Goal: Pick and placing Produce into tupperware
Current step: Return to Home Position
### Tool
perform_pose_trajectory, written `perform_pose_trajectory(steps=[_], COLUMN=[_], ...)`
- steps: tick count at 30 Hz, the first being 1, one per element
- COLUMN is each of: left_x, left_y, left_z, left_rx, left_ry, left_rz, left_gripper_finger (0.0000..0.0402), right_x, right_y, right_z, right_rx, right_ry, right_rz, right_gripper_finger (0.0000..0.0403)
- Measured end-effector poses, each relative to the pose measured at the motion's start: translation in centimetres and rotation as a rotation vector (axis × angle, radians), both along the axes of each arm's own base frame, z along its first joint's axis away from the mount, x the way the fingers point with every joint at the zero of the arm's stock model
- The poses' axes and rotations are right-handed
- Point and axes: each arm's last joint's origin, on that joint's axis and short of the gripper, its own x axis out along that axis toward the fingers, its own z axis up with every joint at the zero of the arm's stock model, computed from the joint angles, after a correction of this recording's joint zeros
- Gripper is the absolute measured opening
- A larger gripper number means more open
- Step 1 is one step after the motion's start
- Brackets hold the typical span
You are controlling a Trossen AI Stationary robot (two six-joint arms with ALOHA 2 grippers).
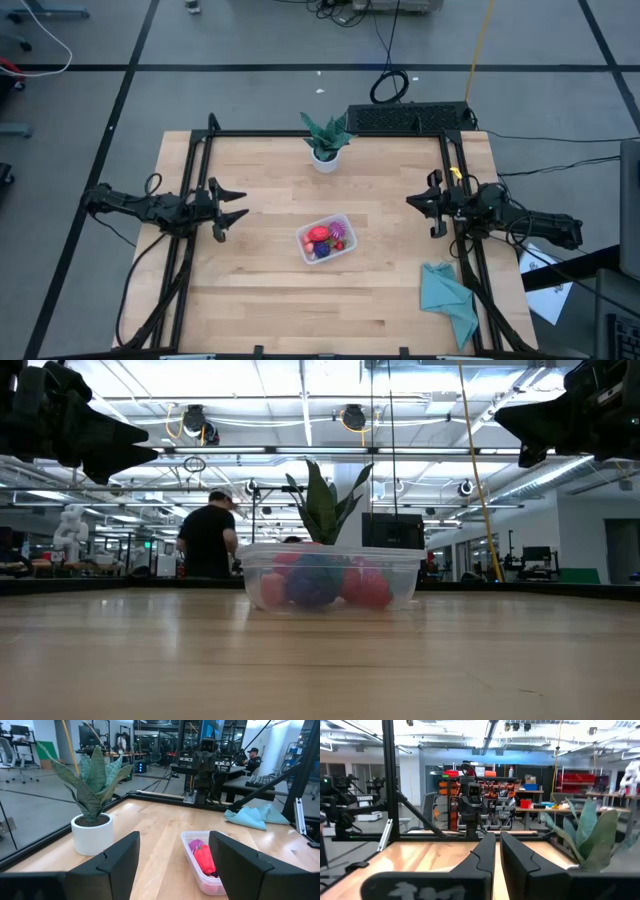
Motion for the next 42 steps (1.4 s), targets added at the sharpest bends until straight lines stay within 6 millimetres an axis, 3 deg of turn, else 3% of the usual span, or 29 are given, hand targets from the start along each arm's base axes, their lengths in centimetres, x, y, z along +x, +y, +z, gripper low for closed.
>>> perform_pose_trajectory(steps=[42], left_x=[0.00], left_y=[-0.01], left_z=[0.10], left_rx=[-0.005], left_ry=[-0.011], left_rz=[-0.005], left_gripper_finger=[0.0241], right_x=[0.04], right_y=[0.00], right_z=[-0.17], right_rx=[0.029], right_ry=[0.016], right_rz=[0.006], right_gripper_finger=[0.0018])
